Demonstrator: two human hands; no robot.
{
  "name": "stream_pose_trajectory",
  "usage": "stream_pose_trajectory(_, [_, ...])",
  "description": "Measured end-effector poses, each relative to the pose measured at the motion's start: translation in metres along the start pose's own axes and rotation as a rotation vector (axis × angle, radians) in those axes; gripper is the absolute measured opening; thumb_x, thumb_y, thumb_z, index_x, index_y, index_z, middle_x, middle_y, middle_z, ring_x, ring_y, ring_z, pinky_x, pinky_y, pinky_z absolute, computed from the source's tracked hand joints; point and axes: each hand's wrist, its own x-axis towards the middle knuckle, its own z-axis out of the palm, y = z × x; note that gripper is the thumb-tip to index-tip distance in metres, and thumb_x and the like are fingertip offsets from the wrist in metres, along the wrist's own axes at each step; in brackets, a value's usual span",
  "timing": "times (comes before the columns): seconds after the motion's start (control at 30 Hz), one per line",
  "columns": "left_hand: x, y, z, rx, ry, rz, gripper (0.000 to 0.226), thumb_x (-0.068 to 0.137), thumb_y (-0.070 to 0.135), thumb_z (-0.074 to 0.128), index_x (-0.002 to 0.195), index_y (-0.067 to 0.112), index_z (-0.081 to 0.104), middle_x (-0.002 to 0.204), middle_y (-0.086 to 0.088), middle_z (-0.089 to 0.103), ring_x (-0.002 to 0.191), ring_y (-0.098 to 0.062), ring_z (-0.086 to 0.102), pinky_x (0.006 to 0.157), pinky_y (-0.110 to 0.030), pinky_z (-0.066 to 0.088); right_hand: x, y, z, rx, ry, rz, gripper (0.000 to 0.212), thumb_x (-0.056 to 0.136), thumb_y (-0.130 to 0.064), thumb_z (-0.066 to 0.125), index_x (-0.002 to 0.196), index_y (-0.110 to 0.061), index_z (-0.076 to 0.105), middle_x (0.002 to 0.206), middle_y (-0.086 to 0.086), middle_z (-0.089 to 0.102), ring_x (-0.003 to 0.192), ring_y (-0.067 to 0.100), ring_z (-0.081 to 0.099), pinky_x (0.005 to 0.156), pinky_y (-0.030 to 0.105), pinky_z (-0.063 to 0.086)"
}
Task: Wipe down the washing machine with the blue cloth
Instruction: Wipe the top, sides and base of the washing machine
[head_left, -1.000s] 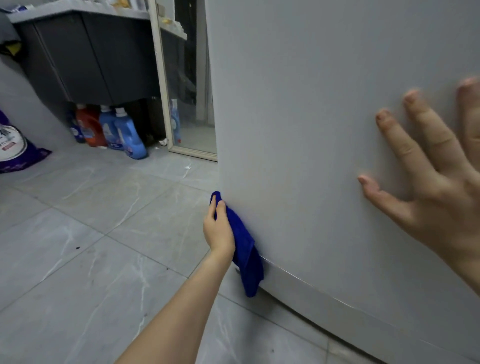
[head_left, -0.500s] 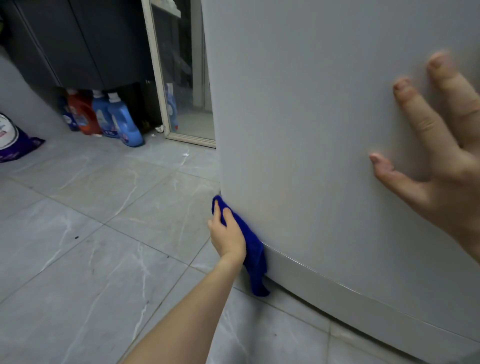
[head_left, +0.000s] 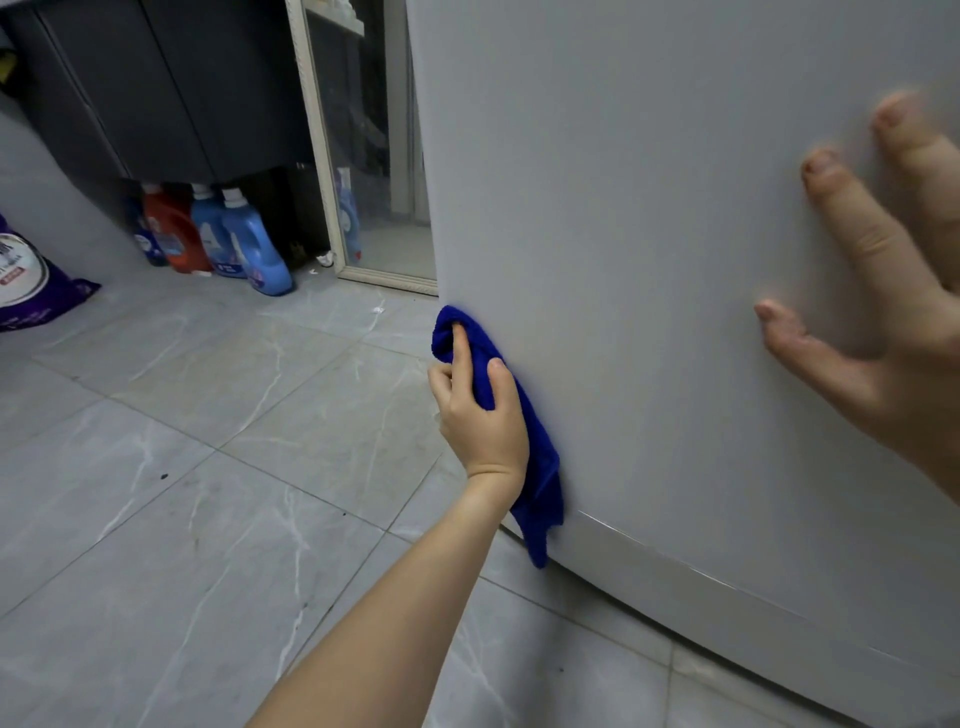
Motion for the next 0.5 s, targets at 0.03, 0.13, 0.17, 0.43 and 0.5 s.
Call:
stream_pose_trajectory(0.03, [-0.001, -0.004, -0.001, 0.006, -0.015, -0.010, 0.057, 0.086, 0.047, 0.042, 0.142, 0.037, 0.042, 0.098, 0.002, 0.045, 0.079, 0.000, 0.050, 0.070, 0.001, 0.034, 0.001, -0.001, 0.000, -0.006, 0.012, -0.009, 0.066, 0.106, -0.047, 0.041, 0.163, -0.033, 0.011, 0.171, -0.013, -0.004, 0.151, 0.048, 0.020, 0.111, 0.076, 0.028])
stream_pose_trajectory(0.13, [-0.008, -0.019, -0.006, 0.017, -0.048, -0.132, 0.052, 0.091, 0.041, 0.047, 0.143, 0.040, 0.038, 0.101, 0.003, 0.045, 0.079, -0.002, 0.051, 0.072, -0.008, 0.037, 0.002, -0.006, 0.000, -0.026, 0.059, -0.033, 0.065, 0.105, -0.043, 0.048, 0.163, -0.028, 0.020, 0.171, -0.008, 0.002, 0.149, 0.050, 0.024, 0.109, 0.077, 0.030])
stream_pose_trajectory(0.17, [-0.011, -0.023, -0.008, 0.013, -0.056, -0.215, 0.050, 0.095, 0.038, 0.047, 0.144, 0.041, 0.036, 0.103, 0.004, 0.045, 0.079, -0.001, 0.050, 0.075, -0.015, 0.040, 0.002, -0.006, -0.002, -0.039, 0.081, -0.039, 0.064, 0.105, -0.041, 0.050, 0.162, -0.024, 0.025, 0.171, -0.003, 0.008, 0.149, 0.052, 0.024, 0.108, 0.077, 0.030])
stream_pose_trajectory(0.43, [-0.064, 0.003, -0.001, 0.075, -0.116, -0.536, 0.049, 0.103, 0.035, 0.031, 0.151, 0.028, 0.022, 0.119, -0.001, 0.035, 0.078, -0.017, 0.043, 0.081, -0.030, 0.035, 0.010, -0.020, -0.013, -0.271, 0.212, -0.091, 0.056, 0.100, -0.038, 0.059, 0.148, -0.011, 0.052, 0.153, 0.015, 0.048, 0.137, 0.053, 0.044, 0.111, 0.068, 0.030])
stream_pose_trajectory(0.5, [-0.094, 0.017, 0.001, 0.058, -0.204, -0.532, 0.052, 0.104, 0.033, 0.033, 0.152, 0.027, 0.016, 0.120, 0.000, 0.031, 0.072, -0.006, 0.041, 0.079, -0.025, 0.032, 0.011, -0.018, -0.014, -0.290, 0.225, -0.094, 0.056, 0.100, -0.038, 0.059, 0.148, -0.011, 0.052, 0.152, 0.015, 0.049, 0.136, 0.053, 0.045, 0.110, 0.068, 0.032])
